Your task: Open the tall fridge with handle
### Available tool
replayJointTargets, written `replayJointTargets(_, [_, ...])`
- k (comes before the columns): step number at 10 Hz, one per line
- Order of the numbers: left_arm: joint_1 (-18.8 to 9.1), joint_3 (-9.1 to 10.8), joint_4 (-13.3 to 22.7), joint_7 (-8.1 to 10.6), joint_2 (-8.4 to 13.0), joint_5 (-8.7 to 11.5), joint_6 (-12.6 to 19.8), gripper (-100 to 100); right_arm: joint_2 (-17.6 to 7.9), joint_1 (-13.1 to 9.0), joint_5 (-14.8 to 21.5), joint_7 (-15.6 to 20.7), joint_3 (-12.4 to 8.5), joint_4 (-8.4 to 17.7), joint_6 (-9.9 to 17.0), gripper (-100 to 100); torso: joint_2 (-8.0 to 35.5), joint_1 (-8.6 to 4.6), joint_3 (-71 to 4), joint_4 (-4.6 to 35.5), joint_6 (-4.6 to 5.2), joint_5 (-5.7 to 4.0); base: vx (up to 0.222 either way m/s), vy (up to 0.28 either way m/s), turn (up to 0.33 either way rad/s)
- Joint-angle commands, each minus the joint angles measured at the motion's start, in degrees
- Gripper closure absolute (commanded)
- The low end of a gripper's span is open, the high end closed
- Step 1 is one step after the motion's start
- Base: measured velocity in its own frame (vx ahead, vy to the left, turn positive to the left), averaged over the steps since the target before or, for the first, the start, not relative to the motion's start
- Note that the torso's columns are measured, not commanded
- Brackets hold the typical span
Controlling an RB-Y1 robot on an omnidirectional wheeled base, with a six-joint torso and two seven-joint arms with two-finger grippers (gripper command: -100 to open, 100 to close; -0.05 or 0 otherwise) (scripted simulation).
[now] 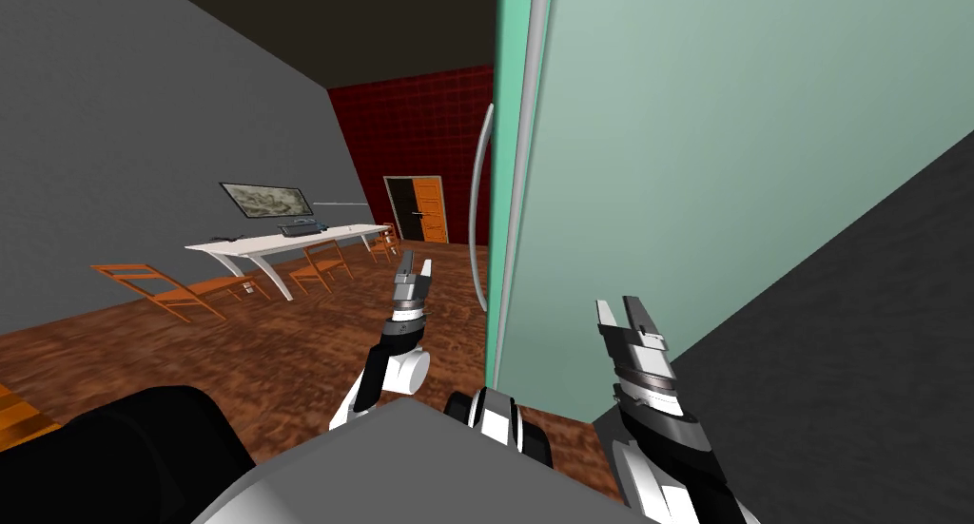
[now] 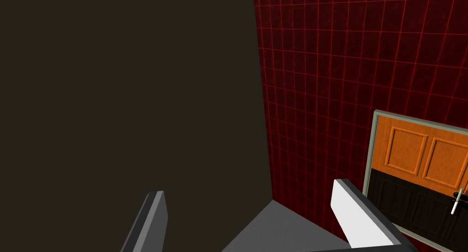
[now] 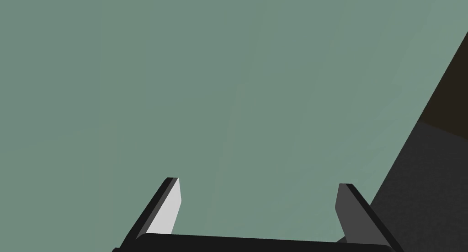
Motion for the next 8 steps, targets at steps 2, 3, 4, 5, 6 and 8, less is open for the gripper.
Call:
replayJointTargets(2, [0.0,0.0,0.0,0.0,0.0,0.0,0.0,0,-1.5,-0.4,1.3,5.4,-0.1,1.8,-1.8,-100,0.0,-0.02,0.0,0.0,0.0,-0.01,0.025,0.04,-0.051])
replayJointTargets(3, [0.0,0.0,0.0,0.0,0.0,0.0,0.0,0,-1.5,-0.4,1.3,5.8,-0.1,1.8,-1.8,-100,0.0,0.05,0.0,0.0,0.01,0.01,0.023,0.045,-0.044])
replayJointTargets(4, [0.0,0.0,0.0,0.0,0.0,0.0,0.0,0,-2.0,-0.6,2.0,8.0,-0.1,2.7,-2.8,-100,0.0,0.07,0.0,0.0,0.0,0.02,0.036,0.061,-0.077])
replayJointTargets(5, [0.0,0.0,0.0,0.0,0.0,0.0,0.0,0,-2.0,-0.6,2.0,8.7,-0.1,2.7,-2.8,-100,-0.1,0.13,0.0,0.0,0.01,0.03,0.032,0.05,-0.045])
replayJointTargets(6, [0.0,0.0,0.0,0.0,0.0,0.0,0.0,0,-2.5,-0.8,2.7,10.8,-0.2,3.8,-3.9,-100,-0.1,0.06,0.0,0.0,0.0,0.02,0.034,0.055,-0.099])
replayJointTargets(8, [0.0,0.0,0.0,0.0,0.0,0.0,0.0,0,-2.8,-1.0,3.5,13.8,-0.3,4.8,-5.1,-100,0.0,0.04,0.0,0.0,0.0,0.01,0.025,0.06,-0.066])
